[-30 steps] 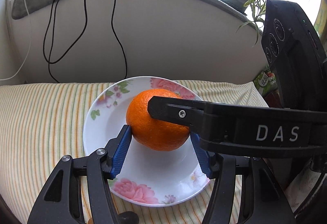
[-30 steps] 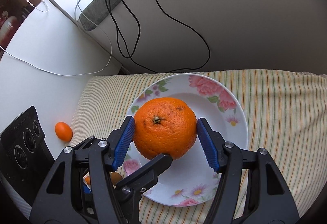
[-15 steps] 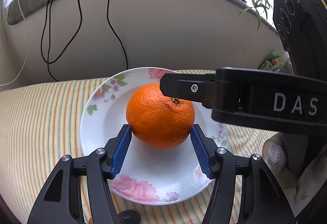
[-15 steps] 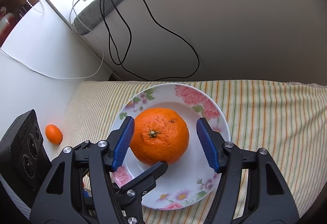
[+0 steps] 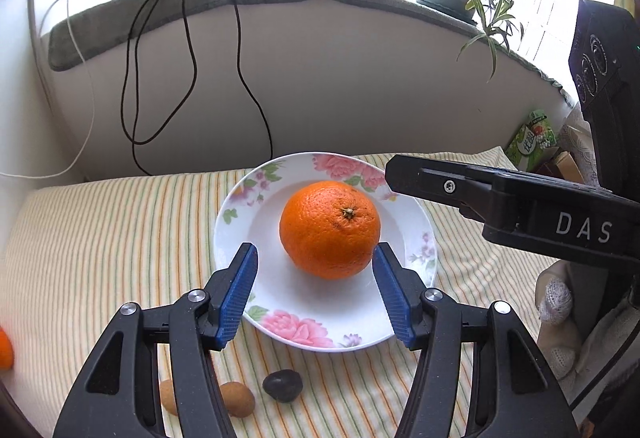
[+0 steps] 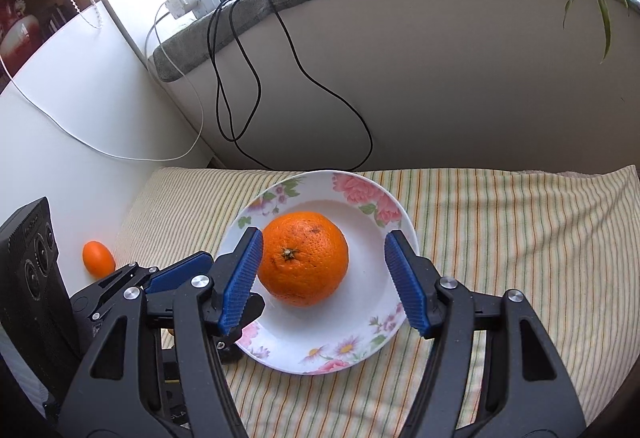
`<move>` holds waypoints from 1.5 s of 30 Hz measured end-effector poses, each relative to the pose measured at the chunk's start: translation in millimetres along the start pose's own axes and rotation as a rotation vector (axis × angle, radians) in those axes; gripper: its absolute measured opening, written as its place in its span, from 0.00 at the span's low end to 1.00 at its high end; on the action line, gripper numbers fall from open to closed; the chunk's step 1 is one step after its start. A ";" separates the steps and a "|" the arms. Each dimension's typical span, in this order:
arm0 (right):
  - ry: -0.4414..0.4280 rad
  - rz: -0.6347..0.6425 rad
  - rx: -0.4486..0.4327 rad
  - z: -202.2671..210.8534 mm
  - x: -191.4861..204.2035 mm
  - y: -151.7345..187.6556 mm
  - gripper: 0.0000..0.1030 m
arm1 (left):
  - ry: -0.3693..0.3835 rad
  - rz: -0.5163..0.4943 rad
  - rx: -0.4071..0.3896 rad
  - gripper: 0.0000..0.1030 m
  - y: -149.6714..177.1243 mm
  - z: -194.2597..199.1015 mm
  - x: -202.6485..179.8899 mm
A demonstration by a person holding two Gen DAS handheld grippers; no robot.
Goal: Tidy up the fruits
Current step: 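Grasp a tangerine with the left gripper while the right gripper grasps the green-yellow fruit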
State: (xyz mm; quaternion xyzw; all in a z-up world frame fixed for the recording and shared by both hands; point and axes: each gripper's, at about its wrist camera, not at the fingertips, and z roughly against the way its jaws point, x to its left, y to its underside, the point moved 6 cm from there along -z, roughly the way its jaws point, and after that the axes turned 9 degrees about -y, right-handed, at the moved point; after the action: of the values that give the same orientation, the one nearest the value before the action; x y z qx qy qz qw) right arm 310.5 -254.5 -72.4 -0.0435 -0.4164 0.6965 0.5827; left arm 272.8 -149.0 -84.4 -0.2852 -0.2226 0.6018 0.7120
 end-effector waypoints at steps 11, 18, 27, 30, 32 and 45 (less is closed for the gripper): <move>-0.026 0.099 -0.107 60.5 44.2 34.2 0.70 | -0.017 -0.030 -0.100 0.58 27.8 59.4 24.1; -0.018 0.168 -0.130 83.9 77.7 57.9 0.84 | -0.068 -0.012 -0.146 0.58 51.3 90.3 50.4; -0.017 0.251 -0.139 92.3 104.2 91.5 0.84 | -0.140 0.062 -0.156 0.58 109.9 126.5 106.1; -0.016 0.273 -0.112 84.1 108.6 104.2 0.84 | -0.165 0.100 -0.126 0.58 137.6 131.9 128.2; -0.014 0.298 -0.090 76.9 112.8 112.6 0.81 | -0.185 0.126 -0.104 0.57 156.9 134.5 141.0; -0.121 0.354 0.094 18.1 152.5 152.1 0.49 | -0.154 0.204 -0.041 0.42 196.7 125.6 161.8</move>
State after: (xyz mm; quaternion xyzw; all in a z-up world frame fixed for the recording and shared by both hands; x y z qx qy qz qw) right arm 134.3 -130.8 -91.8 -0.0472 -0.4036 0.8082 0.4263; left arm 74.8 49.7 -128.5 -0.2738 -0.2586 0.6866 0.6218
